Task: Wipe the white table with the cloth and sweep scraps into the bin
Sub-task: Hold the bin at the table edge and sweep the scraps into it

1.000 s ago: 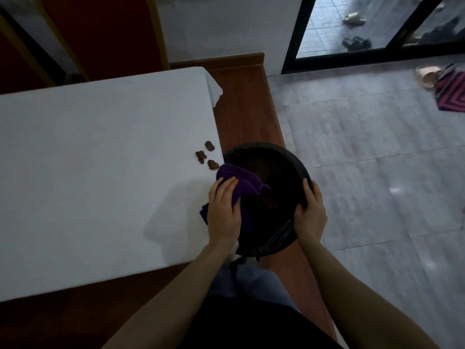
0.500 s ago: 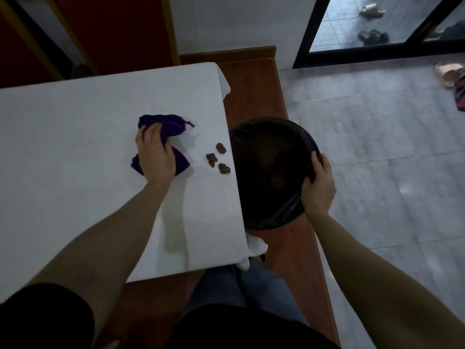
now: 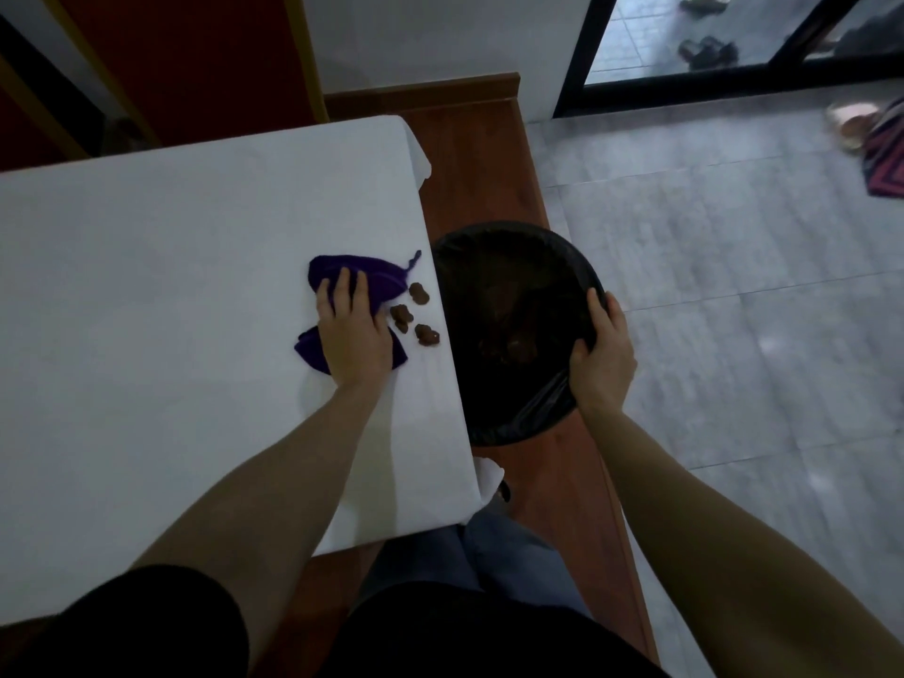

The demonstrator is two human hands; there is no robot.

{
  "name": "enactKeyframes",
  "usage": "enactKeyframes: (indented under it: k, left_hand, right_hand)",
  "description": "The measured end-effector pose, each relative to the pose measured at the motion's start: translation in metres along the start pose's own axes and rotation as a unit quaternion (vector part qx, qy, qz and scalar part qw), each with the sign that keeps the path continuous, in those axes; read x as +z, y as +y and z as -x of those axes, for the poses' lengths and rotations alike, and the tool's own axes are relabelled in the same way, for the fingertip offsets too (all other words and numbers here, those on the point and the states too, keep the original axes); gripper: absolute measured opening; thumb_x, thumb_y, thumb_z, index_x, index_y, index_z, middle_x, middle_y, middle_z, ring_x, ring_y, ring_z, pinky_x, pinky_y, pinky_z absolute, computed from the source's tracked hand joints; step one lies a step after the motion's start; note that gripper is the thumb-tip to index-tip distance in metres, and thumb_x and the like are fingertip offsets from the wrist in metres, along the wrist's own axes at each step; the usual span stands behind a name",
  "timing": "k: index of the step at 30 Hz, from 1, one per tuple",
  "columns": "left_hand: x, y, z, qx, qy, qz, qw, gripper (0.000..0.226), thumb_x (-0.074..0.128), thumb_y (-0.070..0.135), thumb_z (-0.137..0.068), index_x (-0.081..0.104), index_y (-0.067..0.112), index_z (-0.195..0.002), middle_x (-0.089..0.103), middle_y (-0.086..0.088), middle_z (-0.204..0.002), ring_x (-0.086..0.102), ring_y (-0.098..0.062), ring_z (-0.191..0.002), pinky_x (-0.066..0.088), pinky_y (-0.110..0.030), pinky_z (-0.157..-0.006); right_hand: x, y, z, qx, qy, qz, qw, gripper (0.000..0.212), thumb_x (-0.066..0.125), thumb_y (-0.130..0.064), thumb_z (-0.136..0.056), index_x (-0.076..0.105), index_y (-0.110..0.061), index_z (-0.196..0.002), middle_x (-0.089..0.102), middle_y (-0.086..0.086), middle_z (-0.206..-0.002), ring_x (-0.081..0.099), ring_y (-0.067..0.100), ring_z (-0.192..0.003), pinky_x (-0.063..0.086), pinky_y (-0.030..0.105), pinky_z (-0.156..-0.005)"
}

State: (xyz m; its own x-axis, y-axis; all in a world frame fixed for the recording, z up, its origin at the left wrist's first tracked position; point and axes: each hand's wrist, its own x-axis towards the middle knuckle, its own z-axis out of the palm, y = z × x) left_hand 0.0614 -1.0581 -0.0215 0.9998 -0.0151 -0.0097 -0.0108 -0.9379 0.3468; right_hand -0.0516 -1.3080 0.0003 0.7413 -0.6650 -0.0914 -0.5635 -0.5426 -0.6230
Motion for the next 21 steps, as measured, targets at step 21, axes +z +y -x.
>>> enactKeyframes:
  k: [21]
  left_hand:
    - [0.025, 0.072, 0.042, 0.167, -0.056, 0.085, 0.981, 0.049, 0.054, 0.006, -0.094, 0.048, 0.008, -0.144, 0.043, -0.009, -0.152, 0.03, -0.031, -0.144, 0.031, -0.043, -0.118]
  right_hand:
    - [-0.011, -0.003, 0.02, 0.021, 0.025, -0.005, 0.999, 0.074, 0.048, 0.007, -0.086, 0.038, -0.029, -0.15, 0.031, -0.003, -0.158, 0.042, 0.016, -0.134, 0.035, 0.022, -0.1]
